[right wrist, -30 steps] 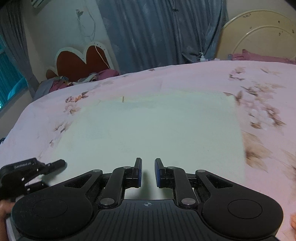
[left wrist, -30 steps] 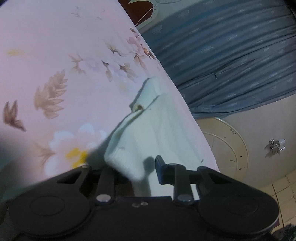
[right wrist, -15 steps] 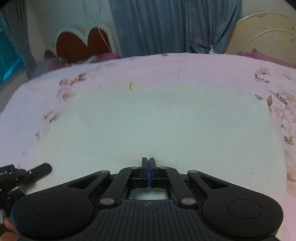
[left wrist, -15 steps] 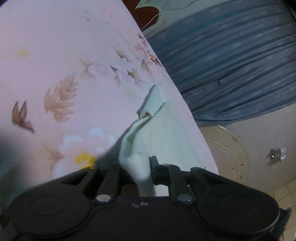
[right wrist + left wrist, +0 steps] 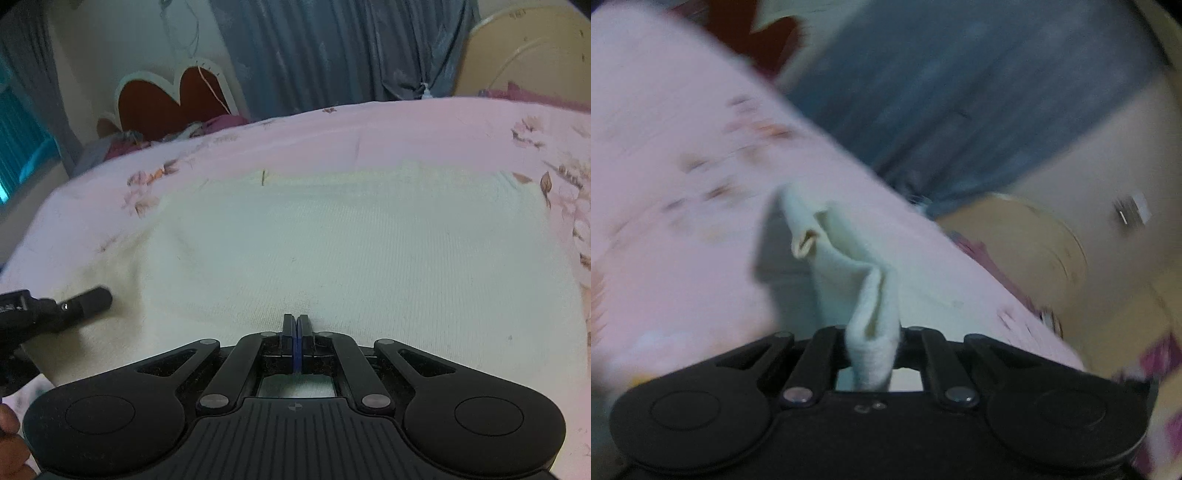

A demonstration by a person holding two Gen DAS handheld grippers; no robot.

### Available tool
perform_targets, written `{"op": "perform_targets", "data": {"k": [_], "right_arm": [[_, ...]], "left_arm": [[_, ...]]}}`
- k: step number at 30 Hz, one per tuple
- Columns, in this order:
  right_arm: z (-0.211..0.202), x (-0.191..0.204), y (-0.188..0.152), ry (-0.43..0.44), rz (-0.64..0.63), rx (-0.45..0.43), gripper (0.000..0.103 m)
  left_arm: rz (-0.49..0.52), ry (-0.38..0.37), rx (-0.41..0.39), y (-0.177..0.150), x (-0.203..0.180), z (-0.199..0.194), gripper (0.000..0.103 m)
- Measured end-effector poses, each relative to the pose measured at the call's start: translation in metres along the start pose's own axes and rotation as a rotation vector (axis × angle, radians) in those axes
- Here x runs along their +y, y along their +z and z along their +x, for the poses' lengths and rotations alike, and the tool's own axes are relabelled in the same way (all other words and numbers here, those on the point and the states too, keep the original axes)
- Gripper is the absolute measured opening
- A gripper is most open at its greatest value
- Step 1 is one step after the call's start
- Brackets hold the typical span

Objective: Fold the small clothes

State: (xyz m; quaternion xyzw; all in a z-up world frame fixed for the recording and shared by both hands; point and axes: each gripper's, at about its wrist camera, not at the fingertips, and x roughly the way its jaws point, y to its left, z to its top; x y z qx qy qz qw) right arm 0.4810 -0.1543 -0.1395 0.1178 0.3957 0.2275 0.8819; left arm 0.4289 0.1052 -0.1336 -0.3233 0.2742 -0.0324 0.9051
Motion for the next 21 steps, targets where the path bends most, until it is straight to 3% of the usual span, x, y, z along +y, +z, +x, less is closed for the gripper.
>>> {"op": "perform_targets", "data": {"k": [5,11,13,14,15,17,18,20,21], "right_arm": [[-0.046,-0.049,0.009,0.016,0.162,-0.114,0.000],[-0.113,-0.123,0.017,0.001,0.309,-0.214,0.000],[-0.127,-0.143,0.018,0.034,0.353,-0.219,0.000],[-0.131,-0.152,0.019,0.050,0.368,-0.216,0.000],[-0.133,-0.159,0.019,0.041,0.379,-0.202,0.002],[-0.138,-0.168,0.017,0.002,0.392,-0.201,0.056],[-0.143,-0.170,0.014,0.016,0.384,-0.235,0.087],[-0.145,-0.171,0.016,0.058,0.372,-0.232,0.086],[-0.143,-0.170,0.015,0.070,0.365,-0.214,0.074]], "left_arm": [[0.184,-0.095,0.073,-0.006,-0.072,0.012,0.007],[0.341,-0.166,0.208,-0.046,-0.148,0.038,0.007],[0.378,-0.187,0.352,-0.070,-0.167,0.062,0.019],[0.399,-0.187,0.424,-0.082,-0.174,0.072,0.034],[0.409,-0.186,0.472,-0.090,-0.179,0.077,0.039],[0.385,-0.210,0.448,-0.089,-0.177,0.069,0.051],[0.359,-0.214,0.417,-0.081,-0.170,0.063,0.050],[0.305,-0.183,0.350,-0.060,-0.153,0.056,0.049],[0.285,-0.157,0.311,-0.051,-0.144,0.052,0.048]]}}
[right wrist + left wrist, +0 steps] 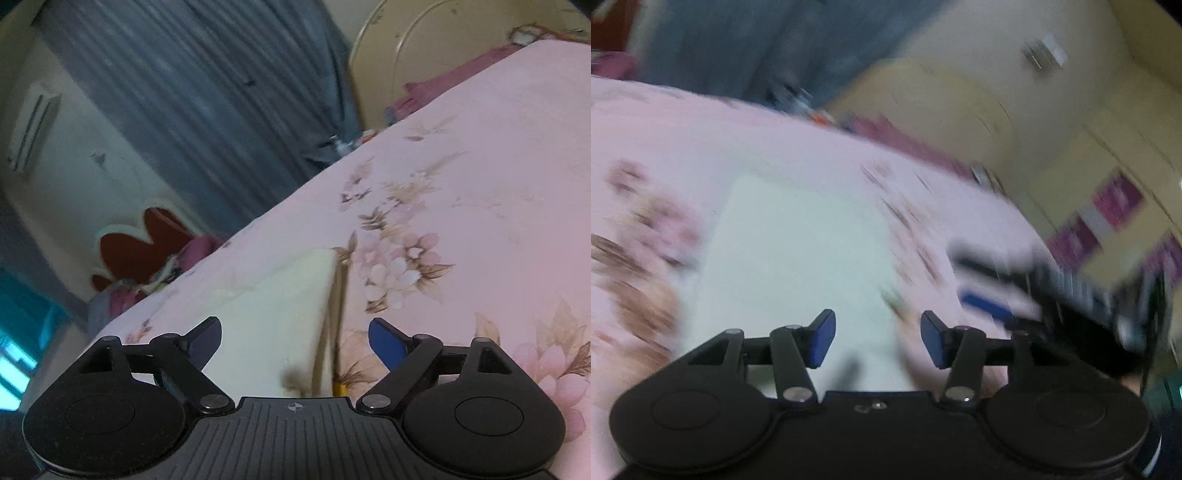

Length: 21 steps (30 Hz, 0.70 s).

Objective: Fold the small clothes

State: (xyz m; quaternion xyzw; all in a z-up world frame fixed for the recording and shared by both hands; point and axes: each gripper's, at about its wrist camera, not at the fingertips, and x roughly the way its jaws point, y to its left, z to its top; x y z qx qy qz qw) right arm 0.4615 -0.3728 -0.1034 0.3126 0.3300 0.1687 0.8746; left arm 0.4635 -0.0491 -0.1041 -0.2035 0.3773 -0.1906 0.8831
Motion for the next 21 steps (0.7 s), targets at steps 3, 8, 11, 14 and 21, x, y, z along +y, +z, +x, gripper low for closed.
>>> {"op": "perform_targets", "data": {"k": [3,8,11,14,21], "right_arm": [[0.014,-0.001,-0.008,0.001,0.006,0.069,0.050],[0.032,0.000,-0.019,-0.005,-0.015,0.129,0.050],[0.048,0.003,-0.023,-0.005,-0.040,0.199,0.050],[0.062,0.005,-0.029,-0.027,-0.066,0.226,0.050],[0.071,0.032,-0.039,-0.123,-0.291,0.203,0.046]], "left_arm": [[-0.046,0.093,-0.058,0.021,0.038,-0.005,0.046],[-0.076,0.128,-0.044,0.038,0.073,0.012,0.040],[-0.063,0.139,-0.005,0.033,0.080,0.020,0.038],[-0.053,0.141,0.039,0.026,0.088,0.024,0.039],[-0.030,0.128,0.041,0.017,0.090,0.023,0.032]]}}
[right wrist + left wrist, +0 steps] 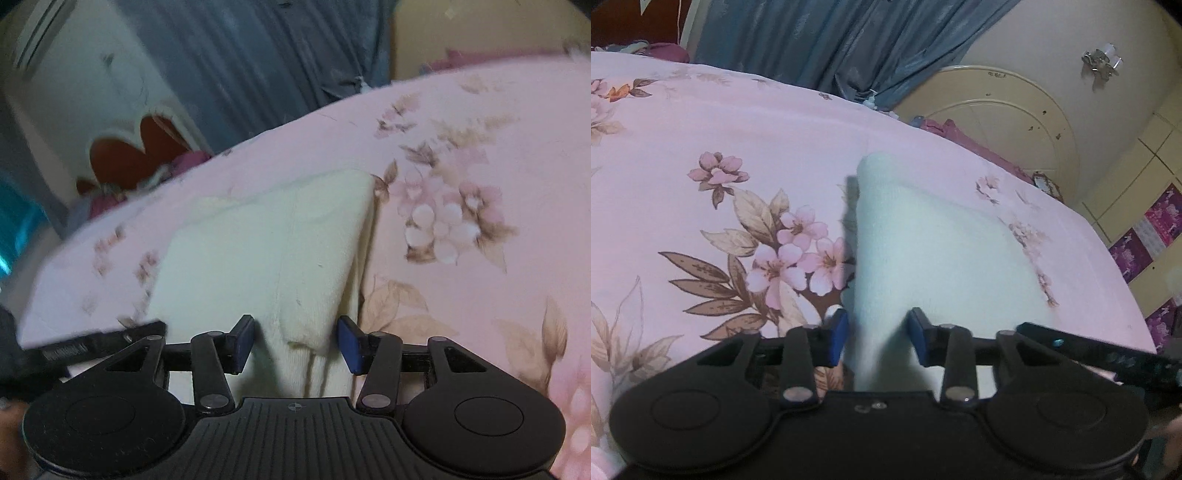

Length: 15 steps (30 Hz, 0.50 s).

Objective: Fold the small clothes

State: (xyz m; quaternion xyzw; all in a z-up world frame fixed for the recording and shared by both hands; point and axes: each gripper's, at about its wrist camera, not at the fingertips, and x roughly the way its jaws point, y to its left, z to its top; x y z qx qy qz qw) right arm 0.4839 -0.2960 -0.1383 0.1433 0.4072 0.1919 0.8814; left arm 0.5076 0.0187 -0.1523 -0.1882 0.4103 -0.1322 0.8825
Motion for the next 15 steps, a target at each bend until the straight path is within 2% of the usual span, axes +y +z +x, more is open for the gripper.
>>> {"op": "perform_targets", "data": {"k": [1,3,7,9,11,13,14,15], "right_arm": [[0.001,0.004,0.000,-0.008,-0.037,0.005,0.027],[0.002,0.009,0.005,-0.007,-0.080,0.004,0.016],[-0.020,0.014,0.016,-0.022,-0.156,-0.027,0.015],[-0.025,0.007,0.018,-0.035,-0.152,-0.030,0.015],[-0.007,-0.005,0.014,-0.018,-0.104,0.052,0.015],[0.001,-0.012,0.008,-0.005,-0.075,0.056,0.015],[-0.002,-0.013,0.010,0.001,-0.061,0.047,0.015],[-0.009,-0.013,0.012,0.000,-0.057,0.028,0.020]], "left_arm": [[0.005,0.001,0.000,0.000,-0.001,0.000,0.032],[0.020,0.008,-0.012,0.003,-0.005,-0.003,0.032],[0.083,-0.019,-0.046,0.007,-0.025,-0.016,0.029],[0.134,0.010,-0.014,0.004,-0.036,-0.013,0.029],[0.196,0.059,0.052,-0.002,-0.043,0.000,0.032],[0.183,0.063,0.098,-0.006,-0.037,0.007,0.032],[0.167,0.049,0.093,-0.005,-0.032,0.003,0.033],[0.154,0.031,0.063,-0.002,-0.028,-0.005,0.032]]}}
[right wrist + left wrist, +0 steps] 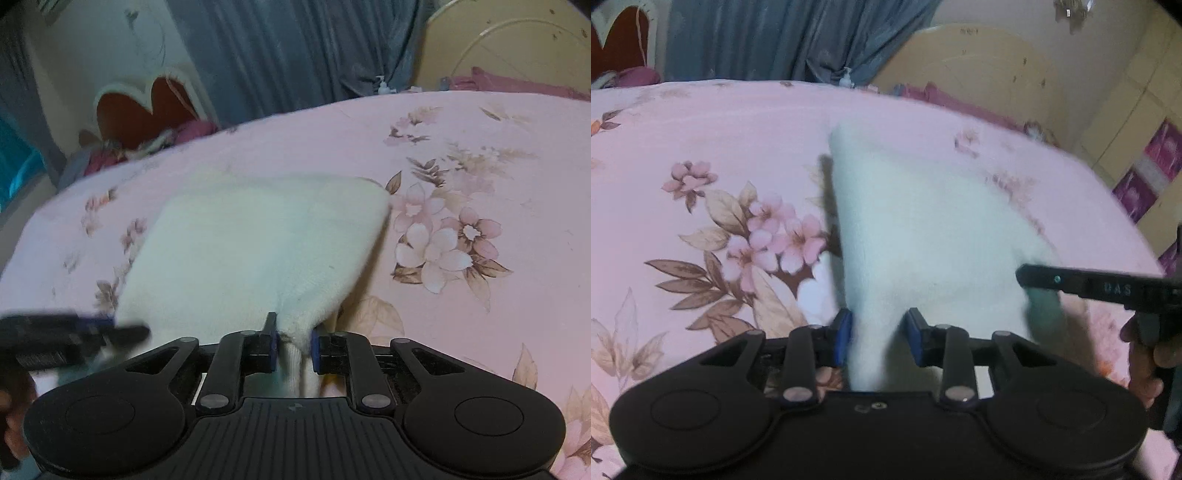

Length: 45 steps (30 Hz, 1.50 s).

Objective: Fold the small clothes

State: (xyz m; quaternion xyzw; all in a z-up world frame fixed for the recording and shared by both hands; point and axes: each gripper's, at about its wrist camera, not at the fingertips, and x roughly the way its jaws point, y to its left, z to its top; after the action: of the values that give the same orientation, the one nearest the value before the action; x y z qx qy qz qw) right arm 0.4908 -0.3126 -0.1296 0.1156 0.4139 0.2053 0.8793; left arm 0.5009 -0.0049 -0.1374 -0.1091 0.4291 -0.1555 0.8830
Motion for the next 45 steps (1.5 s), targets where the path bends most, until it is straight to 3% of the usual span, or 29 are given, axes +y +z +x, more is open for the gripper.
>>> {"op": "perform_targets", "data": {"k": [1,3,5,6,7,10,11,13,14,16,17,18,20,22,24,28,31,35,37,39,43,45], "right_arm": [[-0.009,0.001,0.002,-0.041,-0.010,-0.031,0.039],[-0.029,0.002,0.005,-0.095,-0.041,-0.123,0.054],[-0.034,-0.002,0.015,-0.081,-0.030,-0.140,0.053],[-0.030,-0.002,0.021,-0.082,-0.039,-0.142,0.047],[-0.024,0.000,0.027,-0.086,-0.055,-0.133,0.033],[0.003,0.002,0.044,-0.074,-0.067,-0.117,0.025],[0.014,0.002,0.048,-0.081,-0.070,-0.103,0.024],[0.040,0.000,0.049,-0.123,-0.090,-0.045,0.023],[0.054,-0.003,0.048,-0.148,-0.095,0.006,0.023],[0.058,-0.008,0.049,-0.141,-0.069,0.003,0.023],[0.053,-0.006,0.053,-0.141,-0.069,-0.010,0.023],[0.046,-0.002,0.056,-0.141,-0.089,-0.052,0.023],[0.042,0.005,0.061,-0.141,-0.118,-0.107,0.023],[0.053,0.005,0.064,-0.144,-0.115,-0.100,0.023],[0.077,0.002,0.064,-0.166,-0.115,-0.017,0.023],[0.064,0.005,0.065,-0.175,-0.119,-0.049,0.023],[0.031,0.014,0.049,-0.116,-0.136,-0.095,0.023],[0.013,0.030,0.017,-0.019,-0.204,-0.051,0.023],[0.021,0.030,0.000,-0.064,-0.248,-0.010,0.023],[0.022,0.024,-0.001,-0.064,-0.195,-0.021,0.023],[-0.002,0.032,0.006,-0.041,-0.188,-0.072,0.023],[-0.013,0.039,0.001,-0.031,-0.208,-0.053,0.023]], "left_arm": [[-0.007,-0.003,-0.040,0.003,0.003,-0.007,0.032],[-0.025,-0.032,-0.113,0.016,0.009,-0.017,0.035],[-0.020,-0.064,-0.150,0.034,0.010,-0.011,0.035],[-0.008,-0.077,-0.156,0.042,0.009,-0.005,0.035],[0.012,-0.097,-0.169,0.051,0.006,0.002,0.035],[0.049,-0.126,-0.170,0.075,0.001,0.032,0.035],[0.054,-0.125,-0.162,0.078,0.000,0.040,0.035],[0.026,-0.097,-0.043,0.082,0.009,0.073,0.031],[-0.016,-0.115,-0.048,0.081,0.014,0.078,0.030],[-0.053,-0.127,-0.052,0.086,0.017,0.073,0.027],[-0.028,-0.115,-0.082,0.085,0.012,0.063,0.029],[0.012,-0.093,-0.126,0.087,0.008,0.057,0.038],[0.036,-0.051,-0.145,0.093,0.006,0.061,0.041],[0.015,-0.031,-0.109,0.099,0.010,0.074,0.043],[0.024,0.009,-0.010,0.098,0.015,0.096,0.046],[0.038,0.005,-0.082,0.087,0.012,0.065,0.042],[0.087,0.013,-0.111,0.062,0.009,0.036,0.041],[0.080,0.004,-0.085,0.031,0.005,0.023,0.045],[0.061,0.006,-0.068,0.022,0.005,0.031,0.047],[0.023,0.019,-0.063,0.023,0.004,0.031,0.047],[0.077,0.046,-0.073,0.024,-0.010,0.014,0.046],[0.087,0.051,-0.061,0.016,-0.017,0.006,0.046]]}}
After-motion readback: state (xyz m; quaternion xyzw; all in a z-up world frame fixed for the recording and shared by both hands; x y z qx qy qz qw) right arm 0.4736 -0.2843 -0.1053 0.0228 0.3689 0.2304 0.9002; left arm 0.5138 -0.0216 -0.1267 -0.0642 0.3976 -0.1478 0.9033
